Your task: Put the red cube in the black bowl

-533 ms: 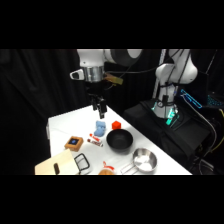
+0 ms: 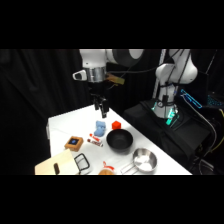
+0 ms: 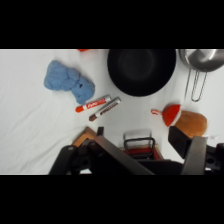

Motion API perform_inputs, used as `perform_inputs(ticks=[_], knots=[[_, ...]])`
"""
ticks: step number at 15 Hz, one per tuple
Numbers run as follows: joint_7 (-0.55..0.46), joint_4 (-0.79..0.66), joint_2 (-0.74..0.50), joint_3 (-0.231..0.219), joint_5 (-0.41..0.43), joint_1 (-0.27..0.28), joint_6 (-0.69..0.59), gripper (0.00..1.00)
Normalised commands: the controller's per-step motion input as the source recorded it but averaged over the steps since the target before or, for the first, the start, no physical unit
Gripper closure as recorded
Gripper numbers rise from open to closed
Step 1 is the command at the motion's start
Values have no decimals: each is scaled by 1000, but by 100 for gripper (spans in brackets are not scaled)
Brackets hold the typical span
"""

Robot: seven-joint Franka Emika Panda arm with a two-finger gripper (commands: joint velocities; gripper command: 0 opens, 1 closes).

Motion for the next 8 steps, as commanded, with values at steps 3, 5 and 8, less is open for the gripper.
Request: perform_inputs(ticks=[3,5,8], knots=[[-257,-391,-340,-23,10,-80,174,0],[-314,-382,-308,-37,17,-87,205,0],[-362,-324,-249,-57,25,-97,207,0]])
